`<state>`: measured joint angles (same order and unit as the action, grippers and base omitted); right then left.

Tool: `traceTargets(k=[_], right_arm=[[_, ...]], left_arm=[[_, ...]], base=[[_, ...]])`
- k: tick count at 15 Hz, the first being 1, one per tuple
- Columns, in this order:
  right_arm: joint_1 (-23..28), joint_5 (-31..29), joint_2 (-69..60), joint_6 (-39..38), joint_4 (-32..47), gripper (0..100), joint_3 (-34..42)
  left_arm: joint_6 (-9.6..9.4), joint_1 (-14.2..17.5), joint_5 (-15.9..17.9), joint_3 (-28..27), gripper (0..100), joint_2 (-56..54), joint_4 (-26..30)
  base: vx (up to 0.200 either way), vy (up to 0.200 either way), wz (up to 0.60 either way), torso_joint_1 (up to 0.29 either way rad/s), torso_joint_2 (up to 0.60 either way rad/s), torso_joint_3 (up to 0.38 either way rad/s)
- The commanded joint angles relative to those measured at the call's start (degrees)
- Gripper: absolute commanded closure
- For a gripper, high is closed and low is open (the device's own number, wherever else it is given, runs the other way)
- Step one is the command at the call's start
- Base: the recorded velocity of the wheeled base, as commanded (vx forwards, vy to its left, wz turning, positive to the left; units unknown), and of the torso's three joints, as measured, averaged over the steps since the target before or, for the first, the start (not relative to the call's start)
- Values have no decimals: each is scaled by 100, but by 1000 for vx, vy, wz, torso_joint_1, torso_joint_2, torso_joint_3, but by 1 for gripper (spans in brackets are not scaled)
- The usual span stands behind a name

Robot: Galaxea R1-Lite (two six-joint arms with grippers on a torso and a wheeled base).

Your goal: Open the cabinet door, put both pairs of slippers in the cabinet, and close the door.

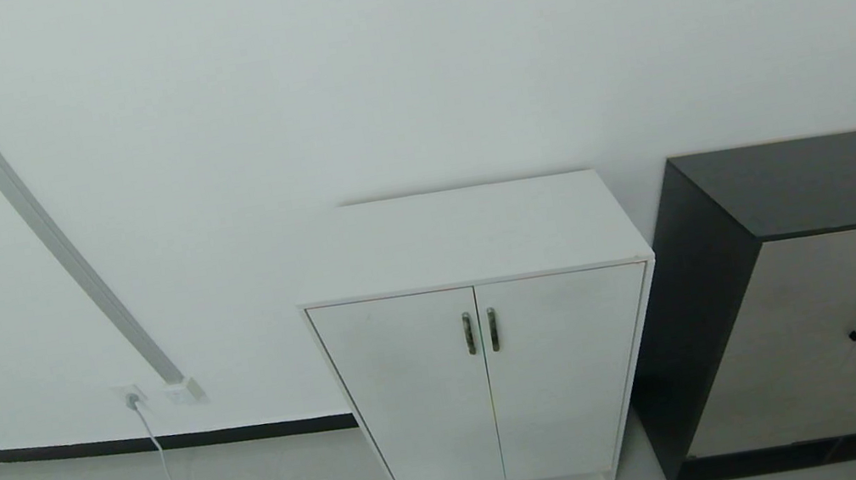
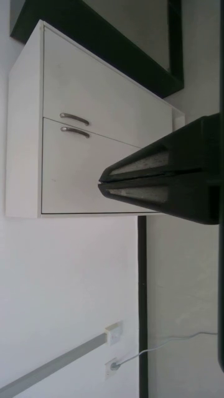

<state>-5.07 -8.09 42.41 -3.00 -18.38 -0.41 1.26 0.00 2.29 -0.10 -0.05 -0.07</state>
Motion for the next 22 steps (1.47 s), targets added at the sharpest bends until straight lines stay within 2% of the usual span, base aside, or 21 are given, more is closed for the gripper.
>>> traceTargets(k=[1,6,10,22], right_arm=[[-11,106,-629,1,318,100,-11],[-55,177,-1147,1,942,100,41],[-82,519,-1807,-8,1742,100,-11],[-372,757,-2589,159,1821,100,41]], left_arm=[[-3,0,-1,1,100,5,-1],[-3,0,-1,1,100,5,-1],[-3,0,-1,1,100,5,-1],[6,0,-1,1,100,5,-1]], base=[[0,0,0,0,0,0],[0,0,0,0,0,0],[0,0,0,0,0,0],[0,0,0,0,0,0]])
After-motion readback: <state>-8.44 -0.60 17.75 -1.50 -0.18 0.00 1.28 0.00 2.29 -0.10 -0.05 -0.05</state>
